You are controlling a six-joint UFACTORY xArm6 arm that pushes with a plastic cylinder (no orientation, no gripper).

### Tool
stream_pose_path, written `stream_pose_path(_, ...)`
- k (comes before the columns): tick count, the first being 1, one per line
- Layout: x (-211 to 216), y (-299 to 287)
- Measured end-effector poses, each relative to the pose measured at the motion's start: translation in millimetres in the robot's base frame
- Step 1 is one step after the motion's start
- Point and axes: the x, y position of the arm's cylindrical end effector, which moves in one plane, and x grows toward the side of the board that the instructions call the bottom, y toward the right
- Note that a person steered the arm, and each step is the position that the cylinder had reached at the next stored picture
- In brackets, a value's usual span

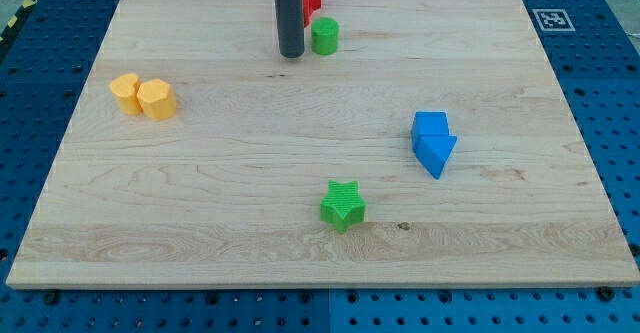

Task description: Move the green circle towards the center

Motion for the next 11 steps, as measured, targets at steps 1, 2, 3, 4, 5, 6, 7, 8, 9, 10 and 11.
stream_pose_path(1,-21.7,-0.6)
stream_pose_path(2,-23.1,0.0)
stream_pose_path(3,-23.1,11.5)
stream_pose_path(4,-23.1,35.6)
stream_pose_path(5,-23.1,62.7)
stream_pose_path(6,-35.4,82.8)
stream_pose_path(7,-35.4,117.8)
stream_pose_path(8,-35.4,118.6)
stream_pose_path(9,-21.5,107.3)
stream_pose_path(10,11.5,105.1)
stream_pose_path(11,43.7,100.1)
